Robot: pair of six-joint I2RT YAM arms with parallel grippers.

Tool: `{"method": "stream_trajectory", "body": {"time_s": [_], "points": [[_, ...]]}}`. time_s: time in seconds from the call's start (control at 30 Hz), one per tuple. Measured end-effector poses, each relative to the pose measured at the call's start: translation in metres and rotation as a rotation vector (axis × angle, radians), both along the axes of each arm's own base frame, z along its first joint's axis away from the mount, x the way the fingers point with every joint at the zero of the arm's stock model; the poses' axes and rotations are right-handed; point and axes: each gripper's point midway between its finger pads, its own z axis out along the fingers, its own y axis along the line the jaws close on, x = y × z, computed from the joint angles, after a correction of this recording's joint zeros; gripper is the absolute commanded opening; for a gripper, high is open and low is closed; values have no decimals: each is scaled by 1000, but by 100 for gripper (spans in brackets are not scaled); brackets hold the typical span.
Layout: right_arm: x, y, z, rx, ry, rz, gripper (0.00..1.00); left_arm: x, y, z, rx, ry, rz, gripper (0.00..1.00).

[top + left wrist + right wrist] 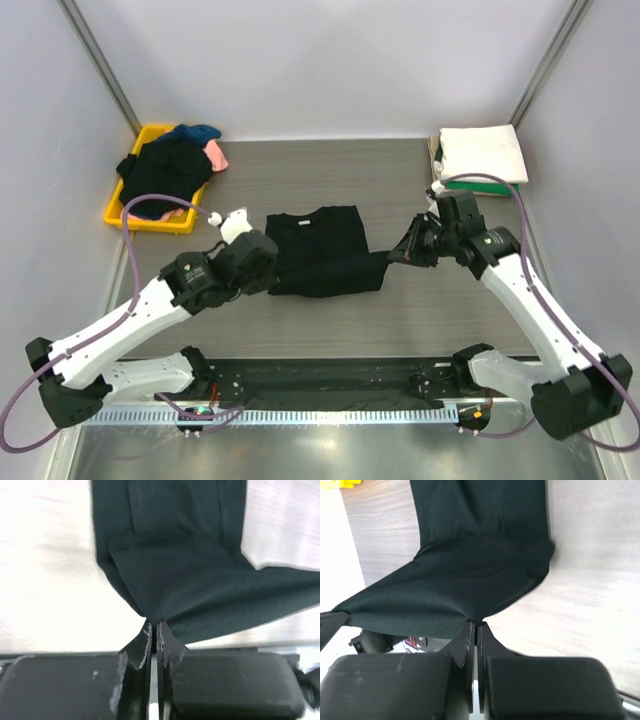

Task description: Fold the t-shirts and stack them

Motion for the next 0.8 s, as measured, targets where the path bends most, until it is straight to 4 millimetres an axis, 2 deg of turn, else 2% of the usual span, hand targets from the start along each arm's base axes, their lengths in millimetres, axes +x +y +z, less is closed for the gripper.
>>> {"method": "stream_trajectory", "body": {"time_s": [0.27, 0.57, 0.8], "points": [[65, 19, -9, -43, 20, 35, 1, 68, 31, 0, 72, 2, 114, 0], [136, 29, -17, -58, 9, 40, 1, 141, 40, -14, 93, 49, 106, 0], [183, 36, -42, -76, 35, 46, 1, 201, 49, -44, 86, 136, 127, 0]]}}
